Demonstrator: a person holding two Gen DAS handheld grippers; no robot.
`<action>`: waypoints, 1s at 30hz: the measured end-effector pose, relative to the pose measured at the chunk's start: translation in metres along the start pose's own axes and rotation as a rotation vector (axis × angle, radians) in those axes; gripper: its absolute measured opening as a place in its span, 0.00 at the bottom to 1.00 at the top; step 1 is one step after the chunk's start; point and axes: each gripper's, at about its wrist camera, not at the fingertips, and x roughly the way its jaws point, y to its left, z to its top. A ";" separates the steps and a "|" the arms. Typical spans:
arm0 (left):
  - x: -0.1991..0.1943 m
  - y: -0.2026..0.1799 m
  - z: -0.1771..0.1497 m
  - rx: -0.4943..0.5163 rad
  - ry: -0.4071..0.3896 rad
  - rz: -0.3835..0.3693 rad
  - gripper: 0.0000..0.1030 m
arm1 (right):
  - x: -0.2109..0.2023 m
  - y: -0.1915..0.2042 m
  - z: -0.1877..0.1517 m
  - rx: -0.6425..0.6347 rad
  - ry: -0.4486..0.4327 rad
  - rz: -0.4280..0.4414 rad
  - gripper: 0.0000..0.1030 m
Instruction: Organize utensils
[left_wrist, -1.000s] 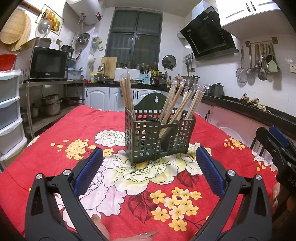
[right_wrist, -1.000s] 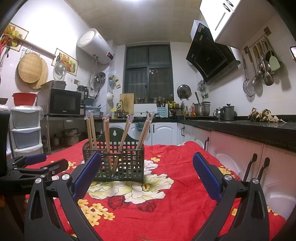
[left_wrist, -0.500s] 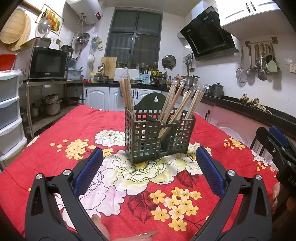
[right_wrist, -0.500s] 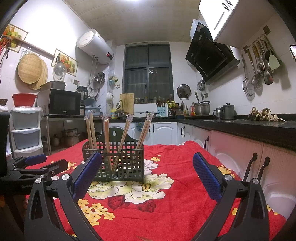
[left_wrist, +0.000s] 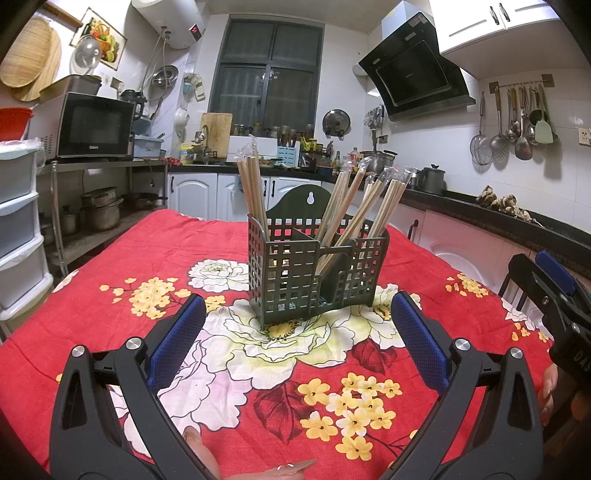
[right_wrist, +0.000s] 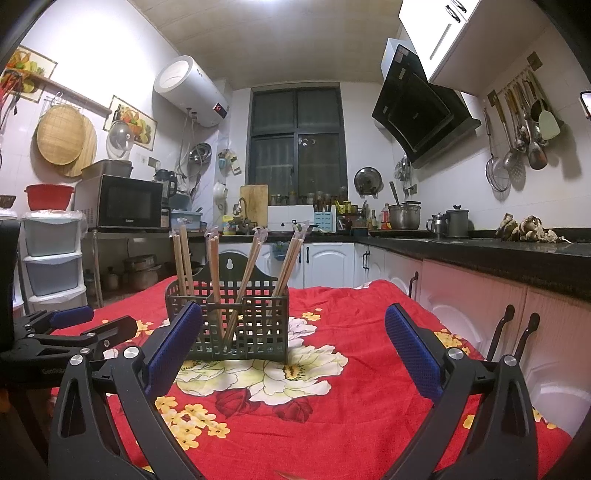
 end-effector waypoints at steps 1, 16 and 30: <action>0.000 0.000 0.000 0.000 0.001 0.001 0.90 | 0.000 0.000 0.000 0.000 0.000 0.000 0.94; 0.003 0.000 -0.003 -0.019 0.026 -0.010 0.90 | 0.000 -0.002 0.000 0.003 0.000 -0.004 0.94; 0.038 0.091 0.031 -0.111 0.261 0.184 0.90 | 0.064 -0.070 0.023 0.031 0.313 -0.254 0.94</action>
